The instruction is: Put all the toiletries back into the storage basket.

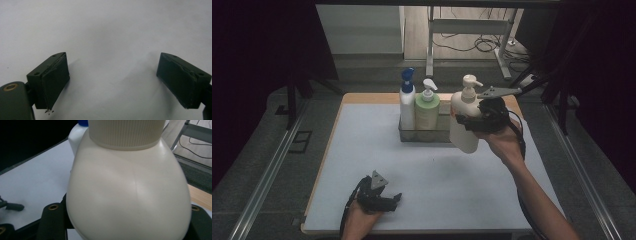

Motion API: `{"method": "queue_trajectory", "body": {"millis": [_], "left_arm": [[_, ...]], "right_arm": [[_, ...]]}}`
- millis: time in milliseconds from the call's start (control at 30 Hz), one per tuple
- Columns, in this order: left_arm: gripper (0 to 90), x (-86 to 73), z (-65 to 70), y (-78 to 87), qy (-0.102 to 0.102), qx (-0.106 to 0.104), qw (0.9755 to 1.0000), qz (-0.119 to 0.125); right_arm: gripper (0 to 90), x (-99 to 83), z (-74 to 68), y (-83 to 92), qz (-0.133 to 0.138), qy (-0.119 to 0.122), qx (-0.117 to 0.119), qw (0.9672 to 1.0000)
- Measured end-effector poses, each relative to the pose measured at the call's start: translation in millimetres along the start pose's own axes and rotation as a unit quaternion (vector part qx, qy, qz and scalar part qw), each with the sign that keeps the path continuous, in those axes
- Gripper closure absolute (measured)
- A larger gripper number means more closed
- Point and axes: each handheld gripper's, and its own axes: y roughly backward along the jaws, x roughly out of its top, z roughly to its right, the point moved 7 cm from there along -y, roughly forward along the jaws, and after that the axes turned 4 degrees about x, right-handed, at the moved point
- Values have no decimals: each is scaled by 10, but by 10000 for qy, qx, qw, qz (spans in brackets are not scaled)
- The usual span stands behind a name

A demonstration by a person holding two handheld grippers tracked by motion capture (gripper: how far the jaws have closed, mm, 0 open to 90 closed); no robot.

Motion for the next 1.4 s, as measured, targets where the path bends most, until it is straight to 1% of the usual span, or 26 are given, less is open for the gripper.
{"method": "queue_trajectory", "body": {"millis": [100, 333, 467, 867, 1033, 1400], "left_arm": [[106, 0, 1, 0, 6, 0, 10000, 4], [106, 1, 1, -2, 9, 4, 10000, 13], [106, 1, 1, -2, 8, 3, 10000, 15], [106, 1, 1, -2, 9, 4, 10000, 14], [106, 2, 1, -2, 11, 3, 10000, 15], [106, 3, 4, -3, 23, 0, 10000, 27]], "right_arm": [[368, 47, 45, -45, 55, -56, -68, 9999], [368, 125, 128, -178, 69, -89, -242, 9996], [368, 176, 183, -236, 105, -157, -314, 9993], [368, 312, 357, -404, 250, -299, -575, 9976], [369, 350, 397, -495, 268, -303, -672, 9969], [369, 385, 519, -696, 396, -425, -865, 9946]]}}
